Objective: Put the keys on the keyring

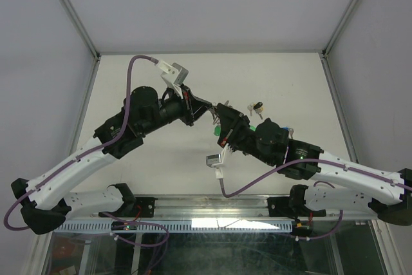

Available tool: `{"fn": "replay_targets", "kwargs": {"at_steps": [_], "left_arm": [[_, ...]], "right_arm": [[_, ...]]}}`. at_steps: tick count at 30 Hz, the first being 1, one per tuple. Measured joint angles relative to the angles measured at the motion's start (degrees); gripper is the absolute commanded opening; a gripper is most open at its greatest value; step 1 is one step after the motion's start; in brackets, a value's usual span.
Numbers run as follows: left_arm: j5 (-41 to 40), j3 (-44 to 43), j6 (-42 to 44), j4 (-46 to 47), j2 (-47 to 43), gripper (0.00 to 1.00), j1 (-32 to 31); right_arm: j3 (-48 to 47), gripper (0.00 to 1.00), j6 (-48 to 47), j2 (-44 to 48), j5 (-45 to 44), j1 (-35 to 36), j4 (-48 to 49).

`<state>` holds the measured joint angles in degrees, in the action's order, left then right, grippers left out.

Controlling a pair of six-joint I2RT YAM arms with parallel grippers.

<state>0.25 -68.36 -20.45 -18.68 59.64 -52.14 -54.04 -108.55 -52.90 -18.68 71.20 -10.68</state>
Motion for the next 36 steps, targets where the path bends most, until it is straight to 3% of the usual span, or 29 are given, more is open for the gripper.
{"fn": "replay_targets", "kwargs": {"at_steps": [36], "left_arm": [[-5.73, -3.23, -1.18, -6.71, 1.36, 0.0, 0.13]], "right_arm": [[0.0, 0.0, -0.04, 0.0, -0.46, 1.05, -0.37]]}}
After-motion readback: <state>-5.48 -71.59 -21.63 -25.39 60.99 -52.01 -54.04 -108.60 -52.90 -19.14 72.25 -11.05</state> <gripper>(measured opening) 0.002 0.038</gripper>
